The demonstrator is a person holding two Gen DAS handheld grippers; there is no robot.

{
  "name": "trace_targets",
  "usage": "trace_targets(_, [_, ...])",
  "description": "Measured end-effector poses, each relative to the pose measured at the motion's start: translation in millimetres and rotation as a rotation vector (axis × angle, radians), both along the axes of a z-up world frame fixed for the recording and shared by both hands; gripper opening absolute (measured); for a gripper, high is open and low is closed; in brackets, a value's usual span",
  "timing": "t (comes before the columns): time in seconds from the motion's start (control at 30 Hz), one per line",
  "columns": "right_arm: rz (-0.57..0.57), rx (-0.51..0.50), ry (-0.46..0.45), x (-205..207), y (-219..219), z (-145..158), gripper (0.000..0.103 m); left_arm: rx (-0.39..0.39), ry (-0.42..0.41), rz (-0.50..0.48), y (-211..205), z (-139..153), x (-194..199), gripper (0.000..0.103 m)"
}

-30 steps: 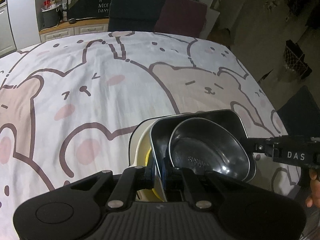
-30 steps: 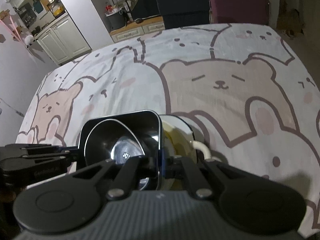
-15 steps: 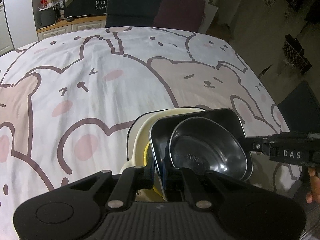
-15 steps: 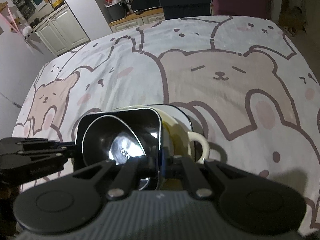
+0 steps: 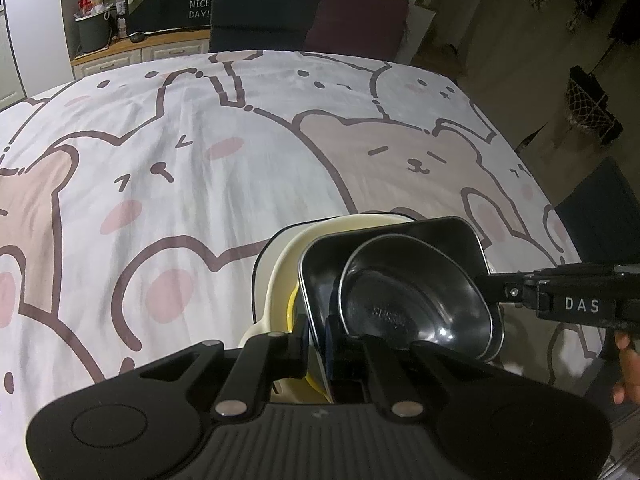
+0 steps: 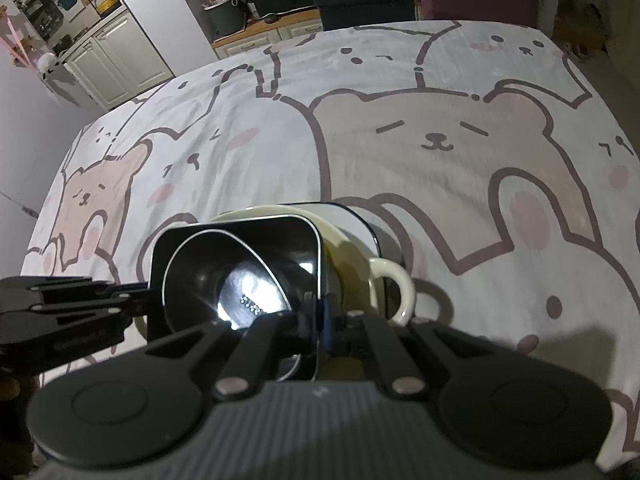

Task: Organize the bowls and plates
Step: 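Lift the tray stack with both tools and carry it over the plate stack, then lower the tray stack into the handled cream bowl with both tools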

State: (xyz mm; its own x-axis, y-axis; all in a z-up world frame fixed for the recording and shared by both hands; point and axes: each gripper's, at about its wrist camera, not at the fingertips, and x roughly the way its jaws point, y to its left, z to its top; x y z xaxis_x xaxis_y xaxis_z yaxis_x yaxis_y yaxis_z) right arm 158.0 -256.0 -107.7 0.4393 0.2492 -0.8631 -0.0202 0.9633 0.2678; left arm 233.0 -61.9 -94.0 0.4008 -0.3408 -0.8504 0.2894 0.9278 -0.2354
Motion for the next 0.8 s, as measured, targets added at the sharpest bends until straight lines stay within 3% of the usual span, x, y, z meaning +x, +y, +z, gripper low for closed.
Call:
trace_targets(0.2, [-0.001,0.020,0.011,0.6,-1.2,-1.1,0.010,-0.012,-0.003,0.004,4.4,2.1,-1.2,0.011])
trace_targets(0.8, [0.002,0.038,0.023,-13.1,-5.9,-1.8,0.010,-0.049,0.026,-0.040,12.1,0.2,-24.4,0.013])
